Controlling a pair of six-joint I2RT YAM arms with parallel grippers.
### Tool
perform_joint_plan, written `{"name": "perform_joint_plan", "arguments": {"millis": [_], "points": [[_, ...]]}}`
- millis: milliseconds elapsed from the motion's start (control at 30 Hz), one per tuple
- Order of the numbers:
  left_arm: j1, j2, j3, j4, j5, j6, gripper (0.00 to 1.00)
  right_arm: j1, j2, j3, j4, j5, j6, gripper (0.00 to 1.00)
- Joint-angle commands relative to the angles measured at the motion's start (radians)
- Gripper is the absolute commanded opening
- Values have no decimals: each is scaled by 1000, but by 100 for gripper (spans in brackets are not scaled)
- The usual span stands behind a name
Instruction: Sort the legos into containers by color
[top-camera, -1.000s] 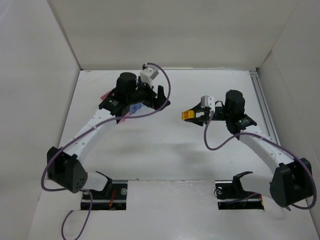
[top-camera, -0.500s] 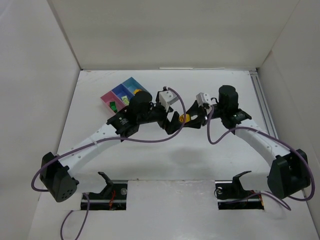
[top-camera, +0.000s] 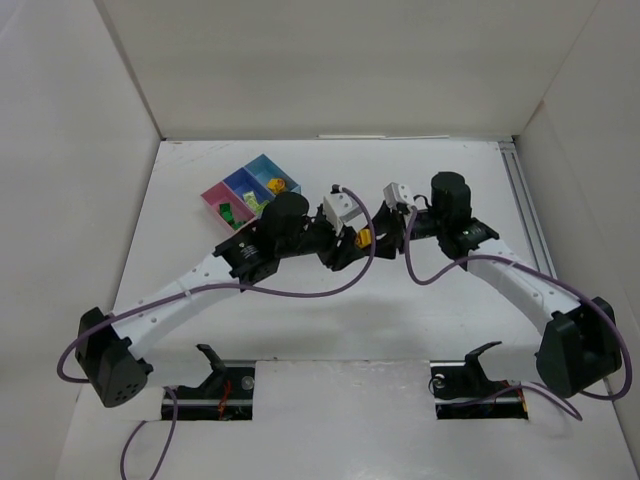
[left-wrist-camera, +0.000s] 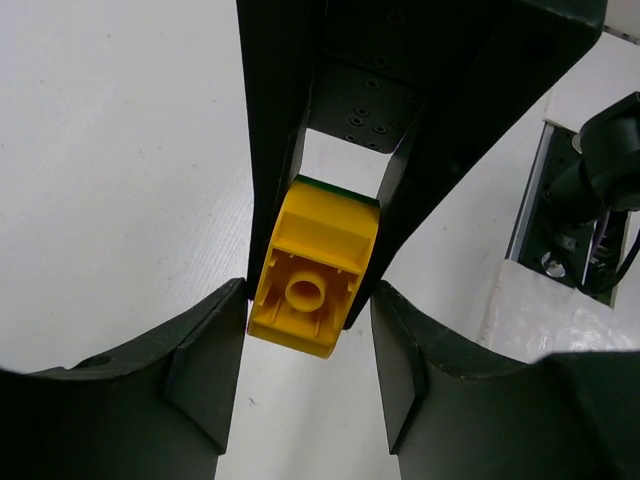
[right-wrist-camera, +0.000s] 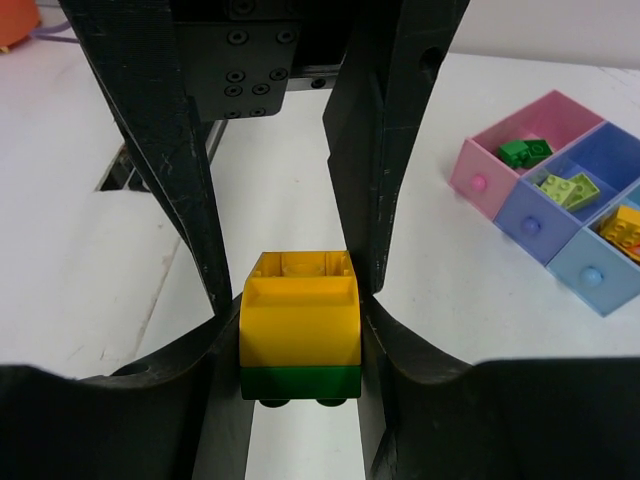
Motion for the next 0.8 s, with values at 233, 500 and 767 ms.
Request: {"name": "perform_joint_plan", "arguments": {"millis": [233,500,767], "points": [[3,-135,-50,104,22,17,65,25,-31,-13,-4,-90,-50,0],[3,-98,-30,82,32,17,64,25,-31,-10,-4,-90,-59,0],[3,-48,-11,73,50,27,61,25,-21,19,-13,-72,-59,0]]}}
